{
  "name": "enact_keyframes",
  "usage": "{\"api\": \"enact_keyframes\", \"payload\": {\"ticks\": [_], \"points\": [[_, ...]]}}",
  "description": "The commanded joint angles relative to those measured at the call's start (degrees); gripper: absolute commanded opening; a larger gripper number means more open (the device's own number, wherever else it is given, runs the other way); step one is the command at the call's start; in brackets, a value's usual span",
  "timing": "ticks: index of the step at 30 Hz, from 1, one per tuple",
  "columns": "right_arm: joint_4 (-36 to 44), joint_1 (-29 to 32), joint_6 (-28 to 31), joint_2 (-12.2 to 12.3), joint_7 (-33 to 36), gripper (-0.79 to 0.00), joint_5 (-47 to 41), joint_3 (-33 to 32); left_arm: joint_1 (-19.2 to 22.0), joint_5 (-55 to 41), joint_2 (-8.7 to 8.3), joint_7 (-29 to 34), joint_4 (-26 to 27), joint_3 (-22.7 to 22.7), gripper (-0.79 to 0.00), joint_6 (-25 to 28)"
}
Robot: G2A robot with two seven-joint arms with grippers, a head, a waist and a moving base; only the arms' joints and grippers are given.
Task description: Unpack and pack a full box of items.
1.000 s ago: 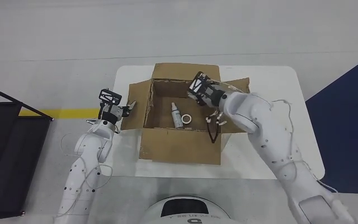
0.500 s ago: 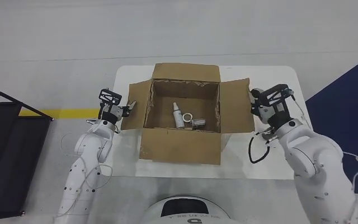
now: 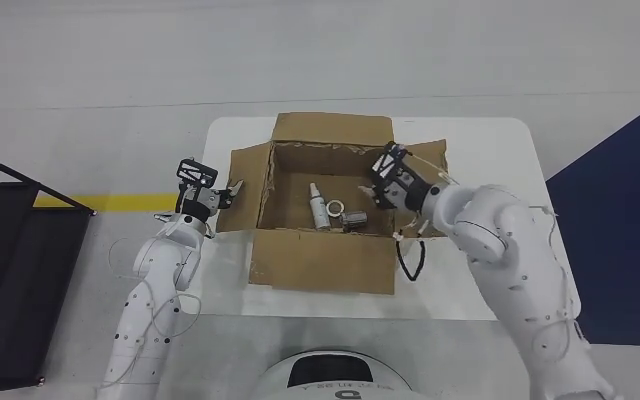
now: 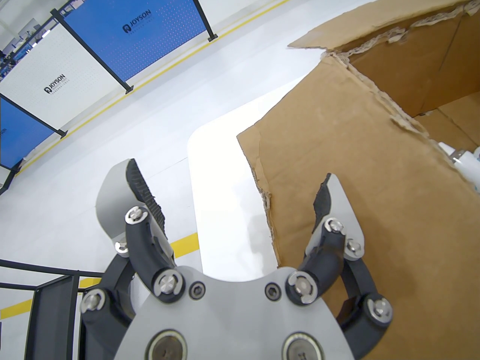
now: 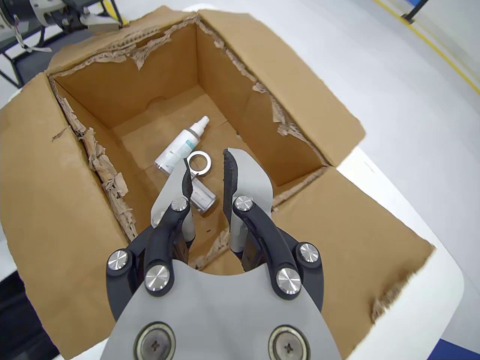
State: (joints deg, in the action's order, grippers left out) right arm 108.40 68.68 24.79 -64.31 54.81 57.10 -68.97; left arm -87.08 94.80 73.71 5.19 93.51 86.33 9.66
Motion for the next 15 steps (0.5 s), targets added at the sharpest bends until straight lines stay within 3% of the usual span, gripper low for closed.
{"api": "enact_keyframes", "payload": {"ticks": [1,9,10,12,14,15], "points": [[-6.1,-7.0,-0.3,-0.9,6.3,-0.502,-3.5,5.2,0.0,0.0,0.00,0.0,0.0,0.0,0.000,0.0],[-21.4,-22.0,0.6,-4.5,18.6,-0.406,-12.1,20.2,0.0,0.0,0.00,0.0,0.0,0.0,0.000,0.0],[-22.6,-23.2,0.7,-5.0,19.6,-0.357,-12.5,21.8,0.0,0.0,0.00,0.0,0.0,0.0,0.000,0.0],[-25.0,-25.4,1.0,-5.8,21.8,-0.126,-13.4,24.3,0.0,0.0,0.00,0.0,0.0,0.0,0.000,0.0],[-26.8,-27.1,1.2,-6.4,23.5,0.000,-14.5,26.3,0.0,0.0,0.00,0.0,0.0,0.0,0.000,0.0],[-27.6,-27.9,0.9,-6.7,23.8,0.000,-14.6,27.2,0.0,0.0,0.00,0.0,0.0,0.0,0.000,0.0]]}}
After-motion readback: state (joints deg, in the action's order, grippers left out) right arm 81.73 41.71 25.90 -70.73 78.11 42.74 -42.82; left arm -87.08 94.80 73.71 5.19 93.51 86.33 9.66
